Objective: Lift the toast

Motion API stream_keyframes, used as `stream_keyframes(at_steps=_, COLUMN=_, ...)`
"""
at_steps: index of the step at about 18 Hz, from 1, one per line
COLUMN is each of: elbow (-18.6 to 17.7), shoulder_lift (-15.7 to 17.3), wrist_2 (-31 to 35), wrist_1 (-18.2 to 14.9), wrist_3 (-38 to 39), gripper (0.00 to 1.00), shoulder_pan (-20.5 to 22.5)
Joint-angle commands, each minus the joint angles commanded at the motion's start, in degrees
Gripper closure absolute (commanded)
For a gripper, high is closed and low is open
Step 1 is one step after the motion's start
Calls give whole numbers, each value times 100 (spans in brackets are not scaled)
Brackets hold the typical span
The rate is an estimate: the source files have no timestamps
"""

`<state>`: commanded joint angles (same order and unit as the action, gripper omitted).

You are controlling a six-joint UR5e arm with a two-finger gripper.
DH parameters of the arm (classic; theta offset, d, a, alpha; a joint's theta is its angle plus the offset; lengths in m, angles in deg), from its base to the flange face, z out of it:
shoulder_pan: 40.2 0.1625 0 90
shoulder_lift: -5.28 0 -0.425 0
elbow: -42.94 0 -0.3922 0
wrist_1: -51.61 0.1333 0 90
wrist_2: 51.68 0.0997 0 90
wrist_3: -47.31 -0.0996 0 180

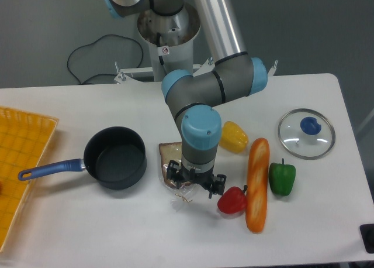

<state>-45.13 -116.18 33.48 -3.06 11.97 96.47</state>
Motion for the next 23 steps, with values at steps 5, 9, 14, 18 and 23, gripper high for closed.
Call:
stream_keyframes(at_steps=5, elbow=44, shoulder_lift=-123, wrist_2=9, wrist_1=9, wrist_3=97, gripper=12, shoulder_pan=-123)
stream_keyframes(at_steps=9, elbow=26, shoulder_lift=-211, wrist_2=44, wrist_1=9, wrist_3=88, gripper=15, shoulder_pan=-141)
stream_keyframes(at_steps=14, elbow=18, shoulder_lift=-273, wrist_2=62, wrist_1=9, wrist_3=80, gripper=16, shoulder_pan=-176)
stream_keyframes(at_steps=18, elbow=18, shoulder_lift=-325, wrist_2=79, wrist_1=18, wrist_3=80, gripper=17, shoulder_pan=-185)
stream_keyframes(at_steps=23, elbow=26, shoulder_lift=-369, wrist_2=149, wrist_1=18, wrist_3=80, gripper=18, shoulder_pan=-220)
